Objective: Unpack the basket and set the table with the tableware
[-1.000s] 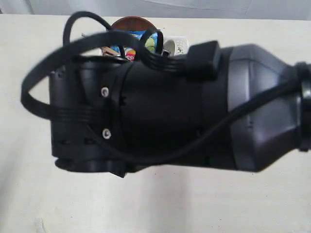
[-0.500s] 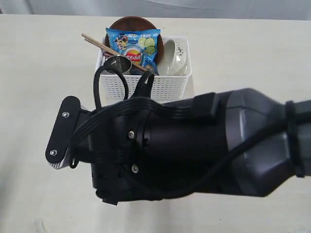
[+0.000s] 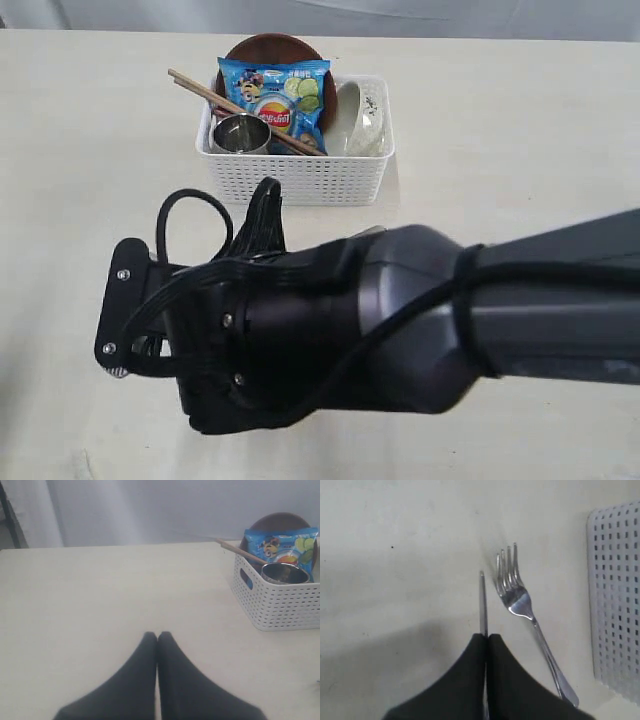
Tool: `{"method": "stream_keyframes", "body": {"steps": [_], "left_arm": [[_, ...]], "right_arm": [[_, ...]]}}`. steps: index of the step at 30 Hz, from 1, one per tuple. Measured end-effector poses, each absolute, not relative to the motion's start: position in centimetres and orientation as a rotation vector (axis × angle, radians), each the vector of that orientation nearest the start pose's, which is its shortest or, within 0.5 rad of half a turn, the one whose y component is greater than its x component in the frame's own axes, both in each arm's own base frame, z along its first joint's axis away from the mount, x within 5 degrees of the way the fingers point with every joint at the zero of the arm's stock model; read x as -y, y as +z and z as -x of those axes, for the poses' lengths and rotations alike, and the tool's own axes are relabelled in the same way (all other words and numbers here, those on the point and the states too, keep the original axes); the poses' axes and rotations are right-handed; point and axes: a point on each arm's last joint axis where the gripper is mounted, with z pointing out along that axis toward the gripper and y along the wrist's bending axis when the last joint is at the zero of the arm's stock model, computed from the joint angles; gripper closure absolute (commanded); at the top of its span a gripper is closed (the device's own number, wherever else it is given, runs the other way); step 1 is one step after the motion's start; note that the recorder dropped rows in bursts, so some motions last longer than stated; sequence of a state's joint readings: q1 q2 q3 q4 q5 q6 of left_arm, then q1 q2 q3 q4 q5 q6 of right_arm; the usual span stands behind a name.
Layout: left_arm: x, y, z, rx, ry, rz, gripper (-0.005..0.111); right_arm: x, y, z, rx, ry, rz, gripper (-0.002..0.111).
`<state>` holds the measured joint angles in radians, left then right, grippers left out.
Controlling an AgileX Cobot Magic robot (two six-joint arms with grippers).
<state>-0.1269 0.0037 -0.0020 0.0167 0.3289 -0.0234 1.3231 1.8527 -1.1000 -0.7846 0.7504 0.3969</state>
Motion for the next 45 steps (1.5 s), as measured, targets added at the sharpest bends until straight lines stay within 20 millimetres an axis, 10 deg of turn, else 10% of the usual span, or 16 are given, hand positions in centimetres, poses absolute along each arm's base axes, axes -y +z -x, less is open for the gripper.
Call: {"method": "stream_keyframes", "body": {"steps": [16, 27, 36, 45], "left_arm": [[0.6, 18.4, -5.4, -1.812, -0.091, -0.104, 0.107], [0.6, 18.4, -5.4, -1.812, -0.091, -0.104, 0.107], [0.6, 18.4, -5.4, -1.812, -0.091, -0.104, 0.107], [0.6, 18.4, -5.4, -1.812, -0.091, -0.104, 0.107]], "right_arm": [[-33.5, 14.5, -13.0, -1.917, -0.396, 1.804, 0.108], [-33.6, 17.0, -13.5, -2.107, -0.531, 1.683, 0.072], [-30.3, 17.1, -17.6, -2.564, -0.263, 1.795, 0.072], [-27.9, 16.8, -21.1, -2.64, -0.099, 1.823, 0.071]]}}
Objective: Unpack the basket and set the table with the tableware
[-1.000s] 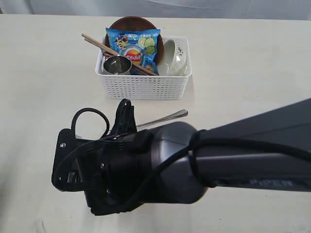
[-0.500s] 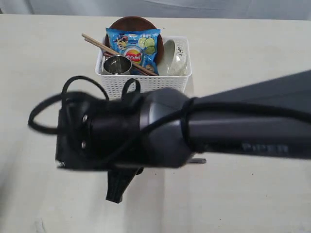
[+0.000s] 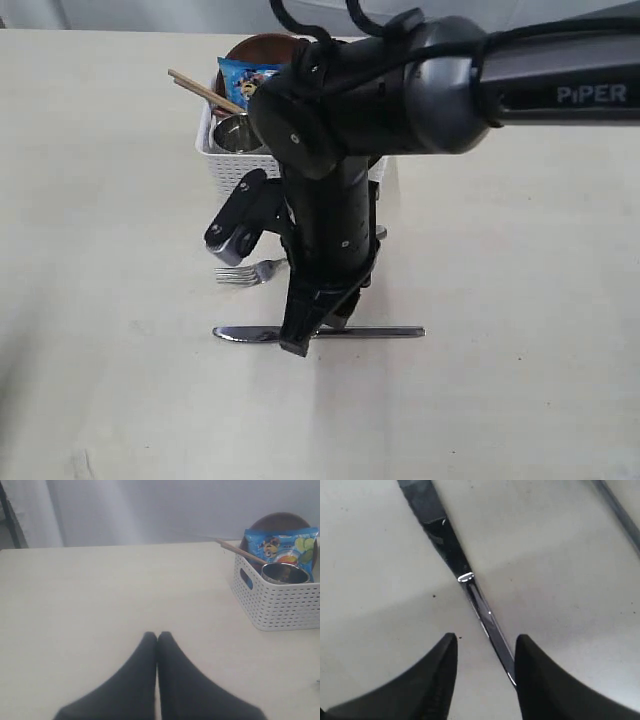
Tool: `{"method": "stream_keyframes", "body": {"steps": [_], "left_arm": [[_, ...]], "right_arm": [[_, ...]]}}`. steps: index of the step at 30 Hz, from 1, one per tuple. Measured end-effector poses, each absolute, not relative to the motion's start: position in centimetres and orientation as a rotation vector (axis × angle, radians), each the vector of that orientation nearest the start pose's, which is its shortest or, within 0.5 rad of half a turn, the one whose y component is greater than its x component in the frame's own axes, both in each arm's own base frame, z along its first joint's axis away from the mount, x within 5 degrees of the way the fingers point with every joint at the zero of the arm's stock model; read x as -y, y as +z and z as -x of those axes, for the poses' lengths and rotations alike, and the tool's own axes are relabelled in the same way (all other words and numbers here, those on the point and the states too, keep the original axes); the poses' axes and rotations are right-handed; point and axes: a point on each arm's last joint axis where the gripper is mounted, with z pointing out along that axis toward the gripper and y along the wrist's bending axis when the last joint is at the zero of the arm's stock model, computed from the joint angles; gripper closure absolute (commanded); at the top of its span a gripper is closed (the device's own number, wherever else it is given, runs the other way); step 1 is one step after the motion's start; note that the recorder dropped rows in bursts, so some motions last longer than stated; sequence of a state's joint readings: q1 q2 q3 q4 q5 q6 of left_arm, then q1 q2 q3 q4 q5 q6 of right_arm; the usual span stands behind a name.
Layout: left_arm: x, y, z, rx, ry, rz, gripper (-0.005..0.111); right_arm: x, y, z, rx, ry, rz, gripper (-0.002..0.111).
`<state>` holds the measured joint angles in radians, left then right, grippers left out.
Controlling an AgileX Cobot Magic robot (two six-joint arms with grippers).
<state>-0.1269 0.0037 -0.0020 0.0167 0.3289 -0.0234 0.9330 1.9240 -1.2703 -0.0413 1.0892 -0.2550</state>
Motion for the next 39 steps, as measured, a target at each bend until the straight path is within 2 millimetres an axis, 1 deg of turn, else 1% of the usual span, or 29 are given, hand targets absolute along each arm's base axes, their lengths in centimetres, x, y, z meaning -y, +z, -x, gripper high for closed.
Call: {"method": "stream_keyframes", "body": {"steps": [3, 7, 10, 13, 14, 19, 22, 29, 35, 39], "left_arm": [[0.6, 18.4, -5.4, -1.812, -0.091, -0.104, 0.107], [0.6, 18.4, -5.4, -1.812, -0.091, -0.104, 0.107], [0.6, 18.4, -5.4, -1.812, -0.091, -0.104, 0.107], [0.6, 18.4, -5.4, -1.812, -0.091, -0.104, 0.107], [0.6, 18.4, -5.4, -1.812, -0.091, -0.104, 0.107], [0.6, 18.4, -5.4, -1.812, -0.091, -0.104, 0.107], [0.6, 18.4, -5.4, -1.812, -0.091, -0.104, 0.107], [0.6, 18.4, -5.4, -1.812, -0.091, -0.104, 0.107], [0.6, 18.4, -5.4, -1.812, -0.091, -0.104, 0.107], [0.6, 18.4, -5.4, -1.812, -0.091, -0.104, 0.107]], "right_arm": [[-28.0, 15.9, -21.3, -2.651, -0.084, 1.853, 0.071], [-28.2, 14.7, -21.1, -2.648, -0.048, 1.936, 0.071], [-28.2, 13.9, -21.2, -2.633, -0.063, 1.986, 0.07], [-28.2, 13.8, -21.3, -2.61, -0.069, 2.006, 0.053], [-28.3, 13.8, -21.3, -2.6, -0.067, 2.016, 0.052], [-28.3, 13.8, -21.3, -2.56, -0.062, 2.068, 0.052], [-28.4, 13.8, -21.2, -2.502, -0.033, 2.138, 0.052], [-28.9, 13.6, -21.5, -2.377, 0.017, 2.171, 0.052], [-27.7, 12.3, -20.6, -2.382, -0.002, 2.252, 0.052], [-27.5, 12.1, -20.5, -2.352, -0.006, 2.243, 0.052]]}}
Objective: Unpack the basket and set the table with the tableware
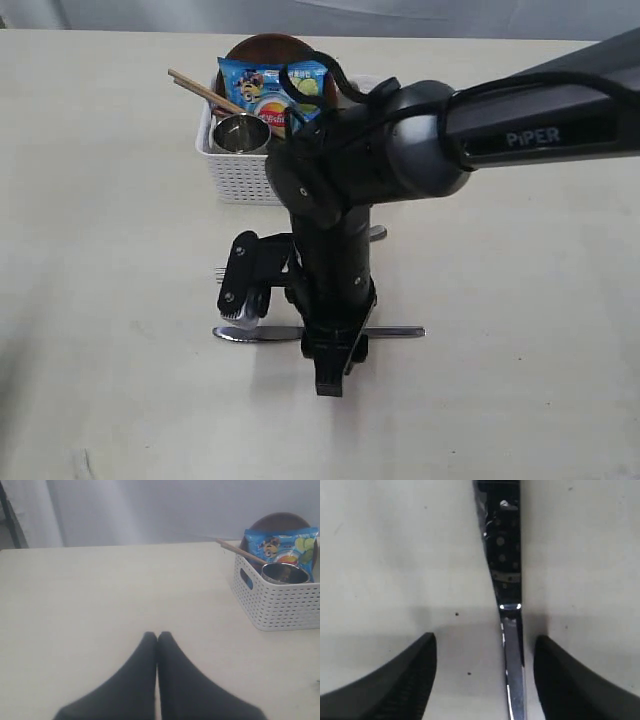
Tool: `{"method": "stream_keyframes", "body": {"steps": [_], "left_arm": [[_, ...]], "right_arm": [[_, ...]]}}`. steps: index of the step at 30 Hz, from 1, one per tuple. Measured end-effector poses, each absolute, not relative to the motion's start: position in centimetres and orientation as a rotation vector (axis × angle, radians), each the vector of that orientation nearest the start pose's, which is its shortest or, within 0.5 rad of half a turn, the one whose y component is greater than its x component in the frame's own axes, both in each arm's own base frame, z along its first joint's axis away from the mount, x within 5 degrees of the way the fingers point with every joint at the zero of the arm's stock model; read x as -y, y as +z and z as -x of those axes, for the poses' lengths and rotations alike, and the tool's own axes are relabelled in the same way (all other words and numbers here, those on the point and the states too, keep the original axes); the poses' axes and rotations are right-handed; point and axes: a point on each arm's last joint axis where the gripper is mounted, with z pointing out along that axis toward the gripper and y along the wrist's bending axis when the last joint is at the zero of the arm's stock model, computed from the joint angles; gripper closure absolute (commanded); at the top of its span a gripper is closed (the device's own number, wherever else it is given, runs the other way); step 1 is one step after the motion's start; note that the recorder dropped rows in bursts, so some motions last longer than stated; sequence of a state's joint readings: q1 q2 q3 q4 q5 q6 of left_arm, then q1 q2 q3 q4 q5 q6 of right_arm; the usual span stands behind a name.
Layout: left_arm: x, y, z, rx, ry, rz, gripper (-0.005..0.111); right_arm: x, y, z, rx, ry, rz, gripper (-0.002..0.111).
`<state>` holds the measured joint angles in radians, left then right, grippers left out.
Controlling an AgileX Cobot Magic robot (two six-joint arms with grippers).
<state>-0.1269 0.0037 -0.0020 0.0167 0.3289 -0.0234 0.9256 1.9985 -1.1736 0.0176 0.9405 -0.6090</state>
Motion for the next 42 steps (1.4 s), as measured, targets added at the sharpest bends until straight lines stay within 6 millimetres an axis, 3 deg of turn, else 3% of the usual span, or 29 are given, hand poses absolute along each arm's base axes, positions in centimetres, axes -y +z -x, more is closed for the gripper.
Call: {"method": "stream_keyframes", "body": {"steps": [2, 6, 11, 17, 22, 27, 35, 42], "left_arm": [[0.6, 18.4, -5.4, -1.812, -0.091, -0.104, 0.107], [0.6, 18.4, -5.4, -1.812, -0.091, -0.104, 0.107], [0.6, 18.4, -5.4, -1.812, -0.091, -0.104, 0.107], [0.6, 18.4, -5.4, -1.812, -0.091, -0.104, 0.107], [0.6, 18.4, -5.4, -1.812, -0.091, -0.104, 0.107], [0.6, 18.4, -5.4, -1.812, -0.091, -0.104, 0.107], [0.6, 18.4, -5.4, -1.812, -0.091, -0.104, 0.107], [0.6, 18.4, -5.4, -1.812, -0.091, -0.104, 0.107]], "right_arm": [[-27.3, 12.0, -20.4, -2.339, -0.005, 2.234, 0.055], [-27.4, 12.0, -20.6, -2.304, -0.015, 2.222, 0.074], [-27.5, 12.0, -20.9, -2.268, -0.026, 2.208, 0.109], [-27.6, 12.0, -20.6, -2.317, 0.02, 2.185, 0.109], [-28.8, 12.3, -18.6, -2.411, 0.15, 2.103, 0.109], [-30.6, 13.3, -18.6, -2.658, 0.266, 1.672, 0.109], [-33.7, 14.3, -19.0, -2.775, 0.7, 1.048, 0.109], [-34.9, 12.2, -20.0, -2.889, 0.829, 0.503, 0.109]]}}
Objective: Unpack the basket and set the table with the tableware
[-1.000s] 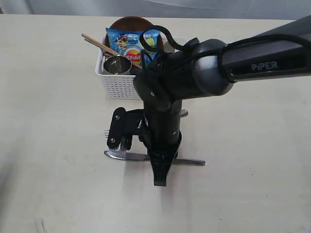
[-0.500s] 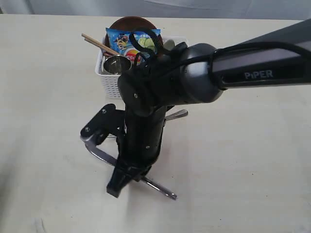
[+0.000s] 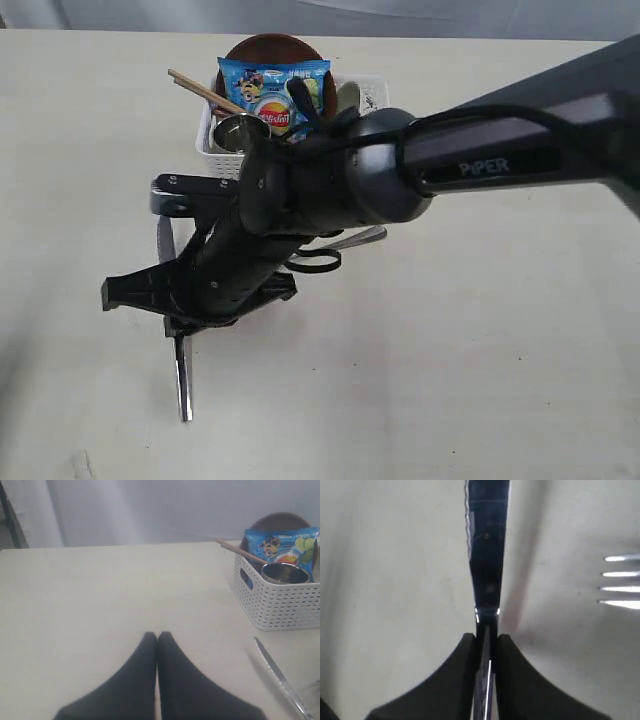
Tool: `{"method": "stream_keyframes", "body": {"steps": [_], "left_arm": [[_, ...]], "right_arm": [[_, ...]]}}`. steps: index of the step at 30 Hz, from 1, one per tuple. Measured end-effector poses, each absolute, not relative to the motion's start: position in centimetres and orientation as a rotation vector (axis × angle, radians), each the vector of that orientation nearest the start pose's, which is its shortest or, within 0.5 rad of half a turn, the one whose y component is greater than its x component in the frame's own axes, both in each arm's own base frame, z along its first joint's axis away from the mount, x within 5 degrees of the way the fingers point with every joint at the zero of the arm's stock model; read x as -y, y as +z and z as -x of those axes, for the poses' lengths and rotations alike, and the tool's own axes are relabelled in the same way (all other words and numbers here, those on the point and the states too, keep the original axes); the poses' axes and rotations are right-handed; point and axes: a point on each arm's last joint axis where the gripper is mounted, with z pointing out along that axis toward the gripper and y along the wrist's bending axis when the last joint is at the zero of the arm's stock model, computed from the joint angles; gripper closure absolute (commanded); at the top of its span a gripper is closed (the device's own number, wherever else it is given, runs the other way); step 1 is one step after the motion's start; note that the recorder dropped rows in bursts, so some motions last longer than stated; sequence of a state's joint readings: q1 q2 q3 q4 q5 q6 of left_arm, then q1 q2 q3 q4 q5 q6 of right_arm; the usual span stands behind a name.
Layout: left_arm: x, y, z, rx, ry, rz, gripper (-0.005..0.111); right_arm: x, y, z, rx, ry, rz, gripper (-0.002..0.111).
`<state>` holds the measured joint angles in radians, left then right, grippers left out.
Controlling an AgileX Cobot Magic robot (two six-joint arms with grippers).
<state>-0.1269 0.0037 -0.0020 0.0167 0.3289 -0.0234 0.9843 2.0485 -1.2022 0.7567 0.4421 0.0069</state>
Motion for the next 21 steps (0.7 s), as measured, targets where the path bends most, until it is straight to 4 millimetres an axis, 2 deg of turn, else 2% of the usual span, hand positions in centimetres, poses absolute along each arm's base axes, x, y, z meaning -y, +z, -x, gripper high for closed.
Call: {"method": "stream_keyframes", "body": {"steps": [4, 10, 16, 21], "left_arm": [[0.63, 18.4, -5.36, -1.812, -0.091, -0.104, 0.107], [0.63, 18.4, -5.36, -1.812, -0.091, -0.104, 0.107], [0.63, 18.4, -5.36, -1.812, -0.091, -0.104, 0.107], [0.63, 18.4, -5.36, -1.812, -0.091, -0.104, 0.107]], "right_arm": [[-35.23, 11.03, -20.24, -2.936, 0.866, 0.278, 0.109], [-35.64, 11.2, -20.86, -2.895, 0.937, 0.064, 0.109], [-35.69, 11.25, -20.94, -2.896, 0.953, -0.008, 0.109], [-35.97, 11.24, -20.42, -2.904, 0.956, 0.011, 0.108]]}}
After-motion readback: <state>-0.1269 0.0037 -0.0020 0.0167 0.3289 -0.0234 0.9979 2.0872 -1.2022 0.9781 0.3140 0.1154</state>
